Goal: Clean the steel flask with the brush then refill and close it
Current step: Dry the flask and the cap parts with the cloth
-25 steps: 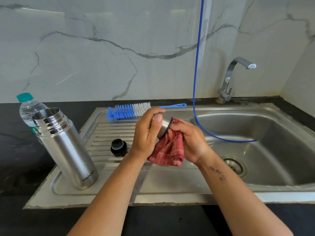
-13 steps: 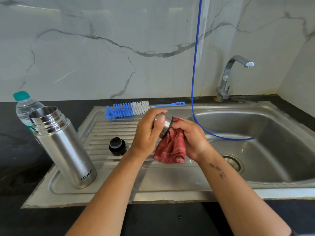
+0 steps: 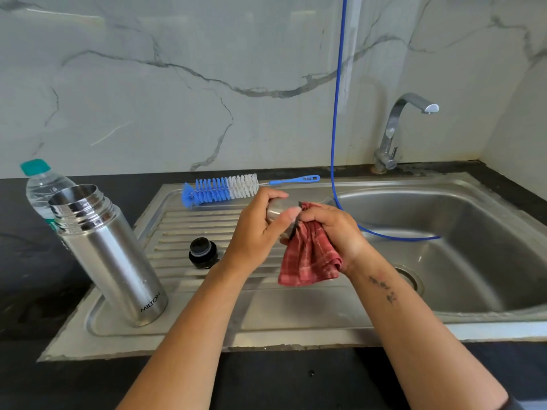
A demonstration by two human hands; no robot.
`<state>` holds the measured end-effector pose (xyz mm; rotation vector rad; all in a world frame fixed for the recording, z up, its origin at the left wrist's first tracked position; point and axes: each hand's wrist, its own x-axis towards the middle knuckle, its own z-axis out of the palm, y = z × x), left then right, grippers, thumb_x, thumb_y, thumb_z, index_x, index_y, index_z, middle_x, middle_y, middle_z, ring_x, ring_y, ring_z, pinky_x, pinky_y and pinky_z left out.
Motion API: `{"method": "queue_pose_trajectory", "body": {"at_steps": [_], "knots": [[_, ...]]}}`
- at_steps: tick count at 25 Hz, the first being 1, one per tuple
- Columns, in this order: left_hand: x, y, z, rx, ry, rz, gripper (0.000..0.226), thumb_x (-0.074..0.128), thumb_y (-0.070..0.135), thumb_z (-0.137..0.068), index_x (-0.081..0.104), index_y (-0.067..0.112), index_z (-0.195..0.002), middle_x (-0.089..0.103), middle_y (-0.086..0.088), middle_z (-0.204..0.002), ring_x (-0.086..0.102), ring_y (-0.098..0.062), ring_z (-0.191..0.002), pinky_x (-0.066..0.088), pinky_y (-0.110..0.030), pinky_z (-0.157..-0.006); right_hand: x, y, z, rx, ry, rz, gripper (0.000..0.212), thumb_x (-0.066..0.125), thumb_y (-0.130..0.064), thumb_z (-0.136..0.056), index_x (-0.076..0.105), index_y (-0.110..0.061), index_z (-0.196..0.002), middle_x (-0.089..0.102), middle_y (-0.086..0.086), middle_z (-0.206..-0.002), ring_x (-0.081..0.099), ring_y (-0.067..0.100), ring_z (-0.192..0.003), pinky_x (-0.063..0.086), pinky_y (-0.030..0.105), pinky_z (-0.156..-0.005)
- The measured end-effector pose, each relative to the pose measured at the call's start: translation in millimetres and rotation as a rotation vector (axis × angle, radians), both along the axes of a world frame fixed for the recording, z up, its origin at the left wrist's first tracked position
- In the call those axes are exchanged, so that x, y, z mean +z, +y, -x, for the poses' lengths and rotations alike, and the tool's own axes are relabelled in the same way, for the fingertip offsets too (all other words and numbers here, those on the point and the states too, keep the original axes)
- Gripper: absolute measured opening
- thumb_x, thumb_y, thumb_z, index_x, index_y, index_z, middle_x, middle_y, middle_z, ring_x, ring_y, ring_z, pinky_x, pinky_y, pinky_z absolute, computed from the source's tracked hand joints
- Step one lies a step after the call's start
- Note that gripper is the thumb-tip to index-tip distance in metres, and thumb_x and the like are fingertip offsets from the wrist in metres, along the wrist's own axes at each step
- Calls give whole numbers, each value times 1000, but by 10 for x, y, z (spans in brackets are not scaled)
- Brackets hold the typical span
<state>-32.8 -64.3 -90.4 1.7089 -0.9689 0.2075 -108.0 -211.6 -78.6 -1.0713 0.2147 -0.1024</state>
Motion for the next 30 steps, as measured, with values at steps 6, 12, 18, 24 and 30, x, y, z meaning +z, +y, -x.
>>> {"method": "queue_pose_trajectory", "body": {"at_steps": [6, 12, 18, 24, 30], "knots": [[0, 196, 40, -19, 284, -28, 75, 93, 44, -59, 53, 20, -118, 67, -1, -115, 71, -10, -98, 61, -32, -83, 74, -51, 39, -29, -4, 131, 14, 59, 4, -85, 72, -1, -83, 67, 18, -75, 64, 28, -65, 54, 41, -73], [-134, 286, 81, 160, 234, -120, 85, 97, 24, -65, 49, 36, -135, 52, 22, -130, 49, 17, -114, 39, -4, -93, -3, -161, -21, -207, -54, -28, 19, 53, 1, -91, 71, -4, -98, 70, 17, -83, 66, 28, -70, 53, 43, -76], [-350, 189, 29, 366, 198, -304, 113, 95, 39, -66, 28, 33, -157, 52, 4, -134, 48, -16, -126, 39, -32, -107, -51, -233, -7, -295, -87, -186, 24, 51, -6, -96, 64, -5, -115, 69, 24, -103, 67, 38, -86, 54, 48, -86], [-417, 201, -6, 409, 272, -330, 112, 93, 36, -72, 24, 21, -159, 47, -9, -152, 45, -26, -140, 38, -42, -114, -145, -294, 204, -209, -11, -376, 37, 52, -18, -98, 62, -3, -130, 69, 29, -122, 66, 50, -112, 47, 65, -103], [-187, -131, 350, 462, -157, -212, 72, 84, 27, -83, 49, 8, -143, 51, -12, -138, 44, -32, -131, 38, -46, -111, -128, -405, 688, -275, 39, -271, 40, 57, -3, -93, 57, 7, -132, 67, 35, -118, 68, 52, -105, 57, 61, -86]]}}
